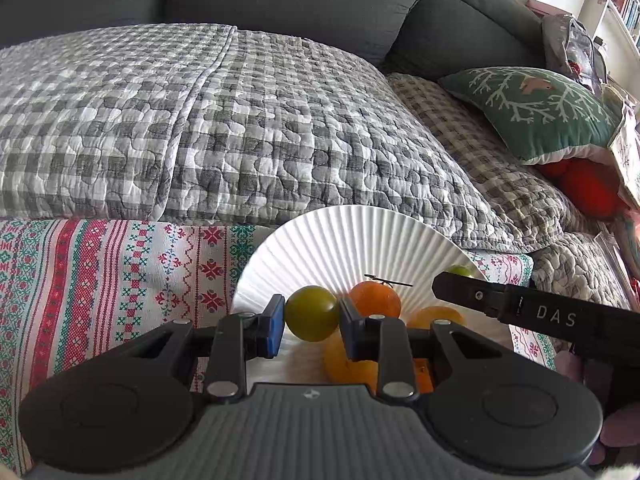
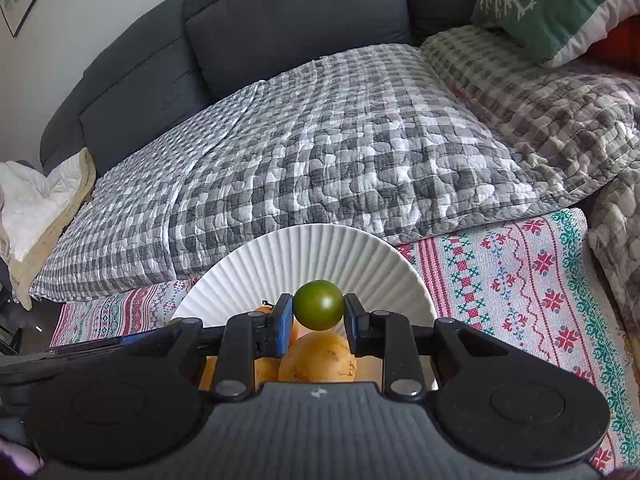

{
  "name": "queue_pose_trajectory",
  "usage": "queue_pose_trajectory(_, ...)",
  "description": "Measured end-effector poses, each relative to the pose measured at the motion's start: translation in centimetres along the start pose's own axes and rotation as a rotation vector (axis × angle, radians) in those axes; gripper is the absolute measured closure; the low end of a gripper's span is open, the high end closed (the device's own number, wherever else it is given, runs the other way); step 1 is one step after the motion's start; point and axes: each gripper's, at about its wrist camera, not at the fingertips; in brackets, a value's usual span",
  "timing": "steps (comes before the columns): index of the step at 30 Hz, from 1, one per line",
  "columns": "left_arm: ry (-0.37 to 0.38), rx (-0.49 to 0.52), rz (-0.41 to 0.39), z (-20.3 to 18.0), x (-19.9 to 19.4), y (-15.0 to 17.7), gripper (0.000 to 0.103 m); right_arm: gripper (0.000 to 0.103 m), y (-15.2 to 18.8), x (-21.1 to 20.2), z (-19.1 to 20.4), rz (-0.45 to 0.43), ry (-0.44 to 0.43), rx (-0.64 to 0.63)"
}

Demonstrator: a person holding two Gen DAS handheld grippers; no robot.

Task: Organize fruits
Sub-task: 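Open the right gripper over the plate while the left gripper releases its tomato, then withdraw both grippers from the plate back over the remaining fruits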

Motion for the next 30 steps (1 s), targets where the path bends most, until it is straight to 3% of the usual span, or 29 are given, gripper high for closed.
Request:
queue_pose_trajectory(13, 0.017, -0.049, 0.023, -0.4, 2.2, -0.1, 0.085, 0.077, 0.1, 2.1, 0.4, 0.053, 0.014, 0.017)
queue_pose_trajectory(24, -0.01, 0.01, -0.022, -1.0, -0.6, 0.3, 0.056, 0.062, -0.2, -0.8, 0.1, 0.028, 0.027, 0.014)
queue_pose_trajectory(30, -0.032, 0.03, -0.034, -1.1, -3.8, 1.1, 0.044, 0.045, 0.0, -4.0, -0.3, 0.001, 0.048, 0.022)
Point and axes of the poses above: each gripper's, at about its wrist camera, not at the fingertips, and x roughly the way its jaws point, z to its left, y to its underside, and after that the axes turned 4 degrees about y, right-handed
